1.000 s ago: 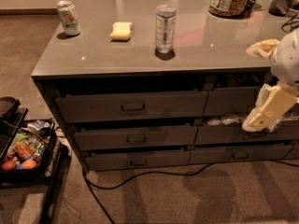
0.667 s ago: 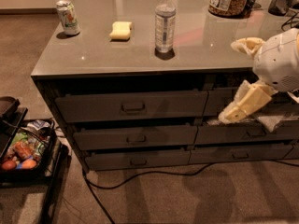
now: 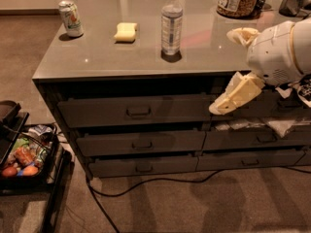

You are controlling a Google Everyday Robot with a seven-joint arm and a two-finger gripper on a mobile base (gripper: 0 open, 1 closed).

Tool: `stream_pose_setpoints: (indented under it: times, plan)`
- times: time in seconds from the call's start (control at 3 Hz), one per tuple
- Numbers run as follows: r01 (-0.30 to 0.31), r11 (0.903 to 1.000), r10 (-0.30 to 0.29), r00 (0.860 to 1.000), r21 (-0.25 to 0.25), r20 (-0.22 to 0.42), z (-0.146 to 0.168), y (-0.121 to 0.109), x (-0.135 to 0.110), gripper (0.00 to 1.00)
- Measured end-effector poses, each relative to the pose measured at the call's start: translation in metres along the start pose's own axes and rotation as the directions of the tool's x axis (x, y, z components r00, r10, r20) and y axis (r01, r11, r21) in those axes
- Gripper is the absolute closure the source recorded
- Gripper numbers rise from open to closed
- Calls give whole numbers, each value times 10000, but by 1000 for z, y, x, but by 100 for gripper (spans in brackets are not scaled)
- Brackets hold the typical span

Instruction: Open middle drawer

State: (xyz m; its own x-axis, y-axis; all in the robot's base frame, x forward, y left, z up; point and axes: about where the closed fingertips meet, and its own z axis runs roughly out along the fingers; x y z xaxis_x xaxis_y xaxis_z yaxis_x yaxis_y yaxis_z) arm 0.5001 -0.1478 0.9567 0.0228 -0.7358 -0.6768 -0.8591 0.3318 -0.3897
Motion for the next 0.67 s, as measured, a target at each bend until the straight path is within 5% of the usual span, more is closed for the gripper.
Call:
stream_pose_setpoints:
  times: [0.33,0.67]
  plan:
    - [151,9999,-152,9997,-29,-175,0,0,-3,0]
    - [266,9965,-367,9911,-795,-1279,4,11,-6,0]
